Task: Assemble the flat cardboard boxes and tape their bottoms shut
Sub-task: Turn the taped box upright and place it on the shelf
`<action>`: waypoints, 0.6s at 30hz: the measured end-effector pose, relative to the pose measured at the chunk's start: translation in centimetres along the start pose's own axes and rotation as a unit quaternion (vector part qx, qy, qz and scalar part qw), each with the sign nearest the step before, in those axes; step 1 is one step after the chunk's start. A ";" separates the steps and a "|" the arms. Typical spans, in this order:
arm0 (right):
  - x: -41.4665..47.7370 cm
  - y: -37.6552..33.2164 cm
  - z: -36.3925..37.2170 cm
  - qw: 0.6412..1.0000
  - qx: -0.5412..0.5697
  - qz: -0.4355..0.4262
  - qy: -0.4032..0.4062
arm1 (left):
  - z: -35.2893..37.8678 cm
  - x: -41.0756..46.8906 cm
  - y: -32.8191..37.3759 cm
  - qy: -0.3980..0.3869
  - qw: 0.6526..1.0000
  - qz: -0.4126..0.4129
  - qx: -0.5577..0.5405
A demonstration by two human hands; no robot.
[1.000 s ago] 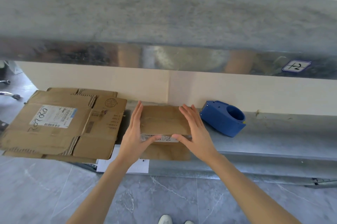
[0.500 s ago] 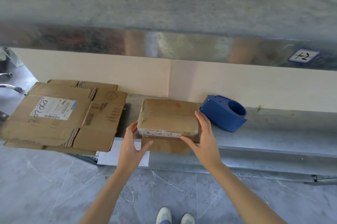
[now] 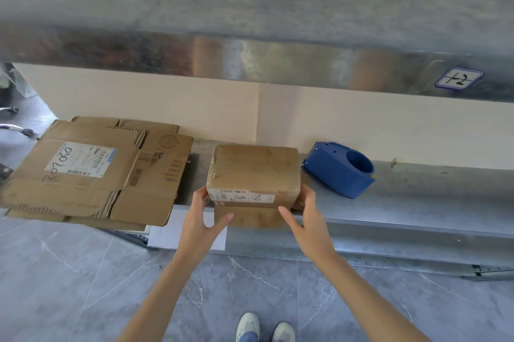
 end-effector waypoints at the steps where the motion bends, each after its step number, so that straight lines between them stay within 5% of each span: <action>1: -0.1 -0.2 0.0 1.000 0.011 0.001 -0.008 | -0.3 -0.1 0.2 -0.004 1.000 0.001 -0.013; 18: -0.3 -5.5 -3.7 0.981 0.195 0.013 0.015 | -3.3 -2.3 6.8 -0.023 0.983 0.019 -0.183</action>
Point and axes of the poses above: each hand's wrist, its own x-axis towards the middle knuckle, its own z-axis out of the palm, y = z × x, the point moved 5 cm from there along x, towards the middle knuckle, and after that the axes turned 3 degrees about -z, right-handed, at the moved point
